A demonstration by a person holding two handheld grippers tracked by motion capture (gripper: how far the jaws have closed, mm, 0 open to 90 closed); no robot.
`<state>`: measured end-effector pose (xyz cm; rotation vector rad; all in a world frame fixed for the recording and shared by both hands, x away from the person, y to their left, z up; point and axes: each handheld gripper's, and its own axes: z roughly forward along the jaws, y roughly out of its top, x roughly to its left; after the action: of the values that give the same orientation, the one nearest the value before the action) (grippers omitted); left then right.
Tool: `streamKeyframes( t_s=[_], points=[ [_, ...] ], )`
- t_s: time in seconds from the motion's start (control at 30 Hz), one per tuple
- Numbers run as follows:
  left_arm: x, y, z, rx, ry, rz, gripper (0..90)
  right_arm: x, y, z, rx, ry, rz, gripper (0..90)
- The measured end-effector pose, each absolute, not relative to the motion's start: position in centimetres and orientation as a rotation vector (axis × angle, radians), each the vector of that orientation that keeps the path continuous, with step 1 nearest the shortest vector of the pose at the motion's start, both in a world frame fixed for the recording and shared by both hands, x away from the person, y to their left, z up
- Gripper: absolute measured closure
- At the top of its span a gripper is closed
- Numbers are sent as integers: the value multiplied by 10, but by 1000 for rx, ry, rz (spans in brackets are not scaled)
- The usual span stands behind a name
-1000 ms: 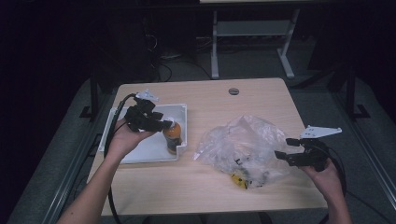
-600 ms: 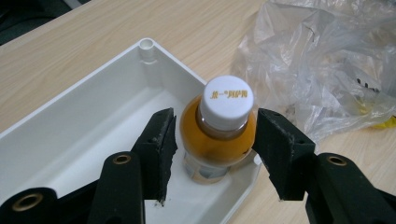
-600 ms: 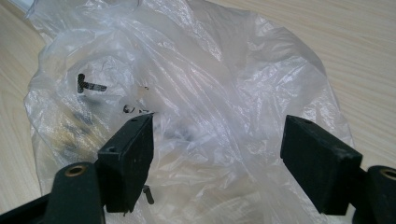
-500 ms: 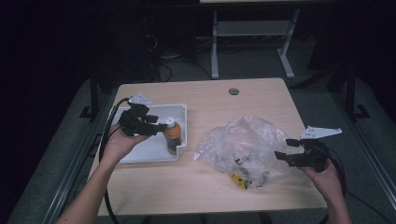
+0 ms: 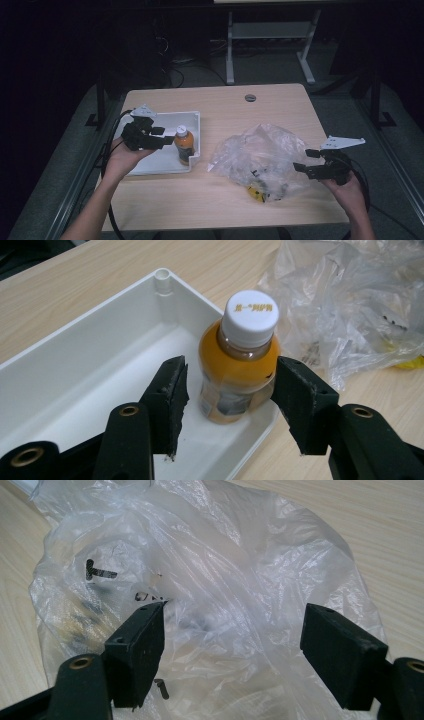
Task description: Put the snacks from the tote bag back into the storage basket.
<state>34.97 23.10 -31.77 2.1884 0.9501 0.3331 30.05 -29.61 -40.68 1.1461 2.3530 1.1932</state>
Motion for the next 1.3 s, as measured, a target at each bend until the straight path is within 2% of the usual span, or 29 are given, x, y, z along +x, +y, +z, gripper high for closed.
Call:
streamKeyframes(
  t_s=[1.3],
  points=[
    [340, 256, -350, 2150, 999, 308, 445, 300, -299, -407, 1163, 2343, 1195, 252]
  ],
)
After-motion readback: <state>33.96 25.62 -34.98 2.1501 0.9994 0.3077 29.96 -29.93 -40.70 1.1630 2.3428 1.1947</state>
